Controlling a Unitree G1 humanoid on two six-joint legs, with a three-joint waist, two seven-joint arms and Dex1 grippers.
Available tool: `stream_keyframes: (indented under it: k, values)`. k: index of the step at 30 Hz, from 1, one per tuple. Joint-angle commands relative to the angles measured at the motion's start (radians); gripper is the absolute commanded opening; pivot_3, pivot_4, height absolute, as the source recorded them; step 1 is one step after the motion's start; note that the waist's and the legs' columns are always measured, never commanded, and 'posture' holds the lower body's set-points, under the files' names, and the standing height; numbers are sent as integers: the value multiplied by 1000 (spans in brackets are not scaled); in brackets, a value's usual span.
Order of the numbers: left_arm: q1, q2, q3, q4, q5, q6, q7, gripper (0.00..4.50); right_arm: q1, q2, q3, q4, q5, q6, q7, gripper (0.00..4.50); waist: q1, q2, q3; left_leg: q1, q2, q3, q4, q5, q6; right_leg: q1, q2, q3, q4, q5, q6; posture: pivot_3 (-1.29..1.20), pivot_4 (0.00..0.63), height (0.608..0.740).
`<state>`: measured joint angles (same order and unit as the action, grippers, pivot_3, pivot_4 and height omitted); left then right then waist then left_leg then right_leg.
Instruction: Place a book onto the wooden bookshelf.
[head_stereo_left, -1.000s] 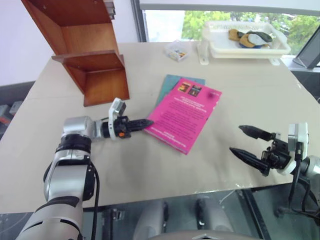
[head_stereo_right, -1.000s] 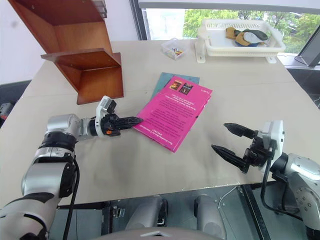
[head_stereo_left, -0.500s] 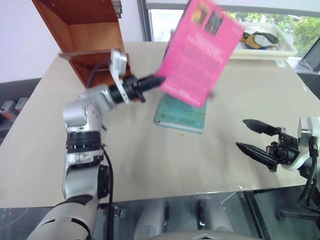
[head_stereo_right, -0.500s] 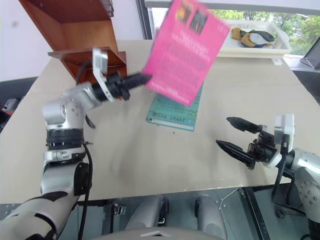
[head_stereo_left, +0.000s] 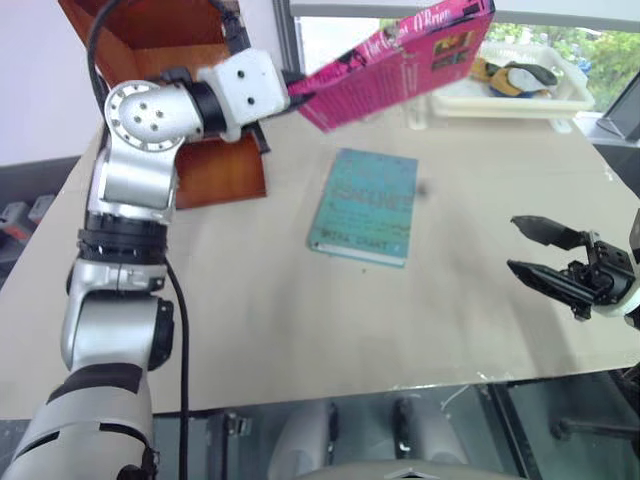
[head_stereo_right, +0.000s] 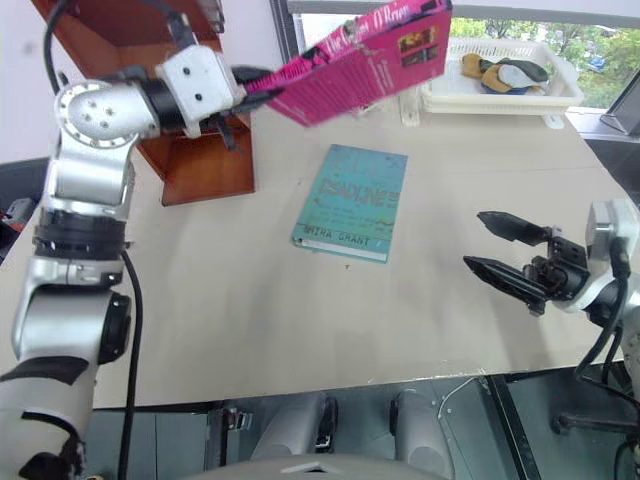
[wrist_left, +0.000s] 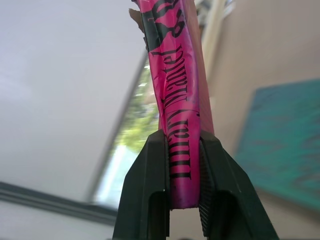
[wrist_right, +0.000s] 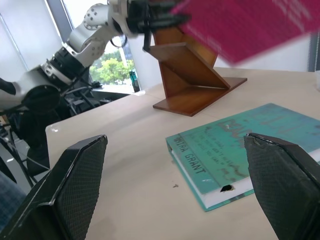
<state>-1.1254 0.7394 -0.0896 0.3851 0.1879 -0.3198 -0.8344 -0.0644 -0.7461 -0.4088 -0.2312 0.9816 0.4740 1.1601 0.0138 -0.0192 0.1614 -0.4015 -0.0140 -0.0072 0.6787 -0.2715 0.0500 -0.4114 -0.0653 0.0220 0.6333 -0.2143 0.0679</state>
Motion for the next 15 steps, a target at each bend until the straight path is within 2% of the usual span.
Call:
stream_keyframes:
  k: [1, 7, 15]
  values:
    - [-80, 62, -3, 31, 93, -160, 95, 264, -38, -9, -17, 22, -3, -14, 28, 4500, 0, 0, 0, 0, 0, 0, 0, 0, 0, 0, 0, 0, -1, 0, 0, 0, 150, 740]
    - [-124, 172, -40, 92, 179, -275, 95, 264, -107, -28, -45, 97, 30, 15, 88, 4500, -2, 0, 0, 0, 0, 1, 0, 0, 1, 0, 0, 0, 0, 0, 0, 0, 150, 740]
    - [-100, 298, -46, 92, 194, -226, 12, 264, -194, -89, -56, 194, 77, 90, 208, 4500, -2, 1, 0, 0, 1, 1, 0, 0, 1, 0, 1, 0, 0, 0, 0, 0, 150, 740]
